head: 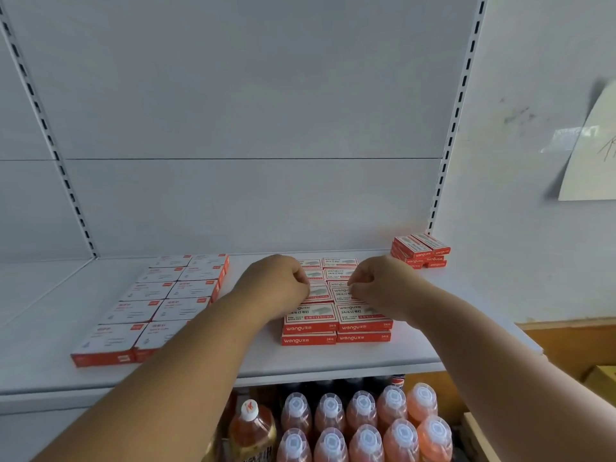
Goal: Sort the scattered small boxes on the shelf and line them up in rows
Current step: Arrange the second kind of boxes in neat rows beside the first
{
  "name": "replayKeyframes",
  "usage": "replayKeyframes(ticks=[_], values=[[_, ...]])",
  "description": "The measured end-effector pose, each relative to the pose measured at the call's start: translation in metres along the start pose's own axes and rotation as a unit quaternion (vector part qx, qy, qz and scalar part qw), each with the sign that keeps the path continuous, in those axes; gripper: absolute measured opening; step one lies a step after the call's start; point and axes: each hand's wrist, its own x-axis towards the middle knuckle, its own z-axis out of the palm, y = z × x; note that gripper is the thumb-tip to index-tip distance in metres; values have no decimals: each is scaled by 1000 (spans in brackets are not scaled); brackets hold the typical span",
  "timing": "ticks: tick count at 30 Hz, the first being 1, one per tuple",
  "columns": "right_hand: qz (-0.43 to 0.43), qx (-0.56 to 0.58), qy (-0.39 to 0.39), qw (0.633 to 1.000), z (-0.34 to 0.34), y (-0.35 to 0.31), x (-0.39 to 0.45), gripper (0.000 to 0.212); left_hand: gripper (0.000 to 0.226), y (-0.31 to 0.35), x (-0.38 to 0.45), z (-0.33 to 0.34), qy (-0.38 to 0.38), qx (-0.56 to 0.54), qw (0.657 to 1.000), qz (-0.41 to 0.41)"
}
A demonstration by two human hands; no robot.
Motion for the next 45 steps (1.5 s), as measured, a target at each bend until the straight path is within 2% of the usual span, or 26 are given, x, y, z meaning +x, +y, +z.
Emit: replayKeyframes(ticks=[5,9,14,18,21,24,27,30,33,36,39,43,45], values=[[-20,25,19,999,0,13,5,10,9,6,5,-3,-22,8,1000,-9],[-59,36,119,991,-16,30,10,14,10,34,9,-1,27,46,998,19],[-75,64,221,970,-52,70,21,10,14,95,29,13,-13,-35,998,54],[-52,29,254,965,-85,117,44,5,20,143,59,29,-15,-66,997,28],[-1,8,209,978,-96,140,68,22,25,170,84,44,-58,-46,997,-31],[31,-16,127,991,-97,147,84,33,35,189,98,60,-109,46,990,-80],[28,5,85,996,-95,155,93,31,48,195,108,71,-88,36,988,-125],[23,75,71,994,-98,163,96,22,45,195,109,77,-68,23,985,-160],[7,167,72,983,-103,167,94,17,32,194,106,81,-38,-44,980,-192],[5,319,57,946,-102,164,87,16,17,190,101,83,19,-125,968,-217],[10,501,-9,865,-103,156,78,11,11,183,94,77,76,-222,949,-209],[-2,585,-83,807,-105,142,64,16,8,168,73,63,95,-343,918,-174],[-8,602,-97,793,-102,134,57,22,9,156,61,56,104,-368,911,-152]])
